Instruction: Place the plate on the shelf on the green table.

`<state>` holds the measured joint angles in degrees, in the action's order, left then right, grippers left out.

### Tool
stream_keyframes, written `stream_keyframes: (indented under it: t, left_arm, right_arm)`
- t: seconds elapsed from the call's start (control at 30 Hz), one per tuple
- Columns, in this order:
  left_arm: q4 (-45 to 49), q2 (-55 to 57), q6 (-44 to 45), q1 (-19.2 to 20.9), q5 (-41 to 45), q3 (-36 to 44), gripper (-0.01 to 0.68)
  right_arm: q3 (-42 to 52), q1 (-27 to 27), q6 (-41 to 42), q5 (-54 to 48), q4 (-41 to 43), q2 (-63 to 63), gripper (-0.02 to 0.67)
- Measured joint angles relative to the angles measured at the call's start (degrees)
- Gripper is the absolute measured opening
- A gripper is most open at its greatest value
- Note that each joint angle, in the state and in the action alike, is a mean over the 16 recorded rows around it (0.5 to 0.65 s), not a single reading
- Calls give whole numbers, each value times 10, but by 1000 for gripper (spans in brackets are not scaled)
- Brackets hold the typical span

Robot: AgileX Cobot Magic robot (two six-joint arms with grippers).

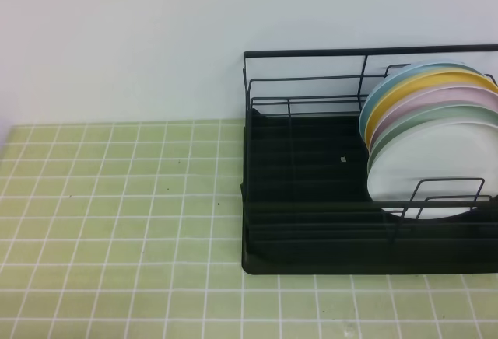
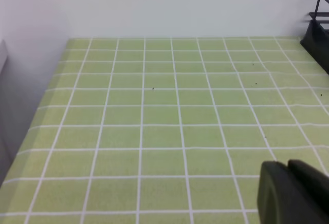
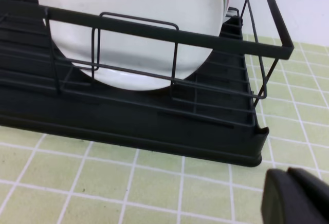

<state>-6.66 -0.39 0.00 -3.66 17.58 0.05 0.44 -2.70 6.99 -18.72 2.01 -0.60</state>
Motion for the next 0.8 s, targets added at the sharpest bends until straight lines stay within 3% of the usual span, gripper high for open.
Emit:
stream_keyframes:
  t: [0.8]
  left_arm:
    - [0,0,4,0,-1,0,-2]
  right_arm:
    - [-4,0,0,0,-1,3,-3]
